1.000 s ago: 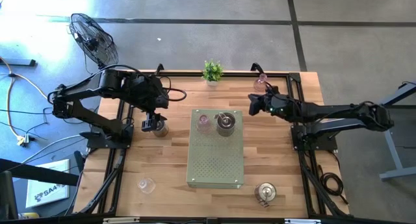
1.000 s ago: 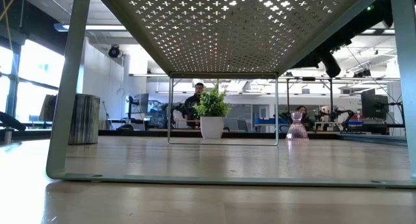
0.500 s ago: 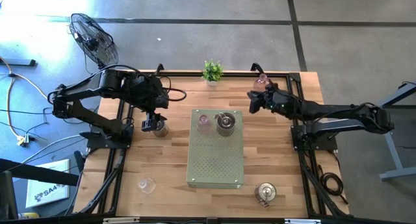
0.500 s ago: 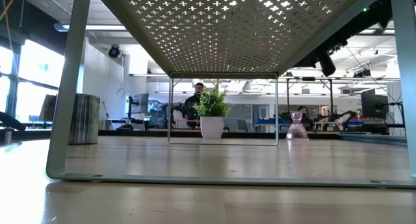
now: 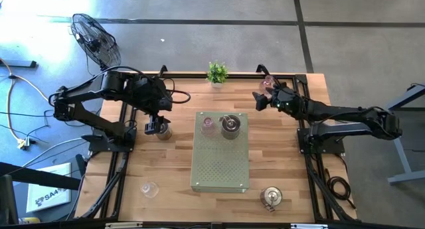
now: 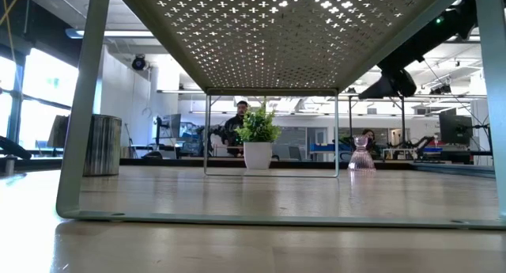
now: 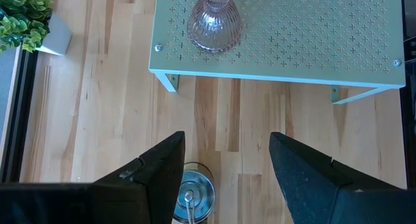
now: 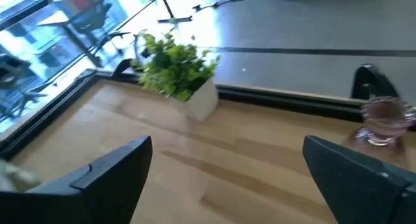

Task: Pick & Place candle stick holders
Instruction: Put the pink transparent candle holder on the shelf

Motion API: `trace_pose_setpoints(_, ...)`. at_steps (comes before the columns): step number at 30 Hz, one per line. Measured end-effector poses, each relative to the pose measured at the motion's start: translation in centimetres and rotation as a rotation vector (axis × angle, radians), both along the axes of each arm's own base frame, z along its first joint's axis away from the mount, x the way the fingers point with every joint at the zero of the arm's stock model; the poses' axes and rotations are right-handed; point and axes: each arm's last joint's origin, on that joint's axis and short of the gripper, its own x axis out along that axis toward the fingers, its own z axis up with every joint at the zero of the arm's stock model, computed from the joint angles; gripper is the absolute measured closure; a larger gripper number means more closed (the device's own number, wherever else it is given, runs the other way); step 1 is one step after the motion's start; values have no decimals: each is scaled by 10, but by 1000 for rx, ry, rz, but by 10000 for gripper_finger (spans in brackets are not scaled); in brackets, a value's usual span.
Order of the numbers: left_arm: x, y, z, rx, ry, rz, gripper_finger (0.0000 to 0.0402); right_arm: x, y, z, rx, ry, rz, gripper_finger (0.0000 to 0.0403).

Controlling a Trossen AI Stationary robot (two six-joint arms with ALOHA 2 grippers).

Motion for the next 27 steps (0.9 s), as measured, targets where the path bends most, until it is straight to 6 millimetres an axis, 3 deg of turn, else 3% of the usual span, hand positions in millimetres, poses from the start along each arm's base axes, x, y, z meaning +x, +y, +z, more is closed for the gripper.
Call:
trace_pose_setpoints(9, 0, 0, 0, 0, 0, 0, 181, -14, -18, -13, 16, 120, -236, 4)
trace_pose_setpoints(27, 0, 0, 0, 0, 0, 0, 181, -15, -60, -45, 139, 212, -354, 4)
